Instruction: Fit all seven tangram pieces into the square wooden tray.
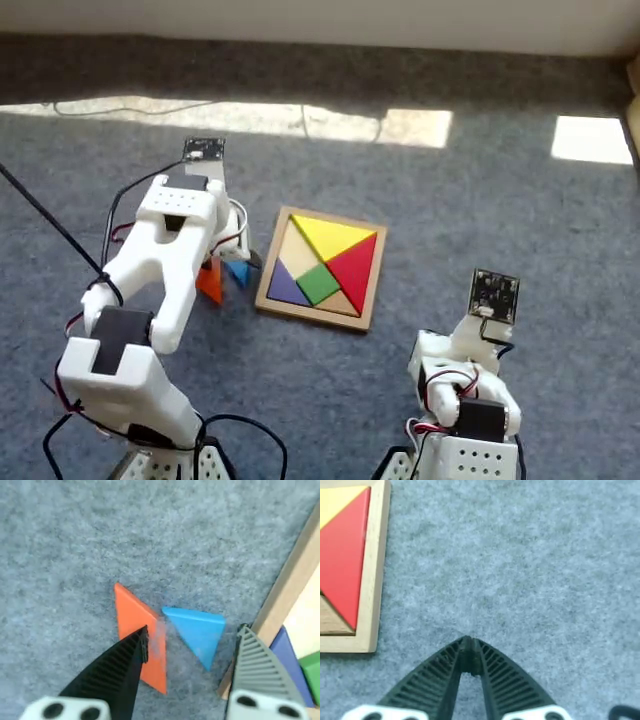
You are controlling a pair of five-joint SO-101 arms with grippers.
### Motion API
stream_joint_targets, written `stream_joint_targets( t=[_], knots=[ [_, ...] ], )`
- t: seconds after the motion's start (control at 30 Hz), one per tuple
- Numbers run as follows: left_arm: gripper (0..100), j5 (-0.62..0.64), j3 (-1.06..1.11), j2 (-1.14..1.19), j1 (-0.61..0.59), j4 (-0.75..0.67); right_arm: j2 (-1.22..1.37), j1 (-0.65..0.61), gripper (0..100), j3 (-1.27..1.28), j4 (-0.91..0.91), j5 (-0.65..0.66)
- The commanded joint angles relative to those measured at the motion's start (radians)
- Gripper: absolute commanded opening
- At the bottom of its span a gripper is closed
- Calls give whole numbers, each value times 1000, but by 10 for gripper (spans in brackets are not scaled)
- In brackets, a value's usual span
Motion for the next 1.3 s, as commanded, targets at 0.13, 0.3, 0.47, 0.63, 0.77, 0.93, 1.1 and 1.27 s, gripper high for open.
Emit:
stream_joint_targets(
  t=[0.13,0.3,0.47,0.63,0.77,0.93,1.1,1.27],
  knots=[
    [277,54,-58,59,53,6,-10,8,12,93,8,-8],
    [225,46,-58,77,51,5,-10,8,12,93,8,-8],
    [165,44,-59,79,58,6,-10,8,12,93,8,-8],
    [161,44,-59,79,58,11,-10,8,12,93,8,-8],
    [160,8,-59,79,54,11,-10,8,12,93,8,-8],
    [152,-35,-79,76,50,11,-10,8,12,93,8,-8],
    [79,-107,-130,77,18,8,-10,8,12,93,8,-8],
    [77,-157,-139,77,7,11,-10,8,12,93,8,-8]
  ],
)
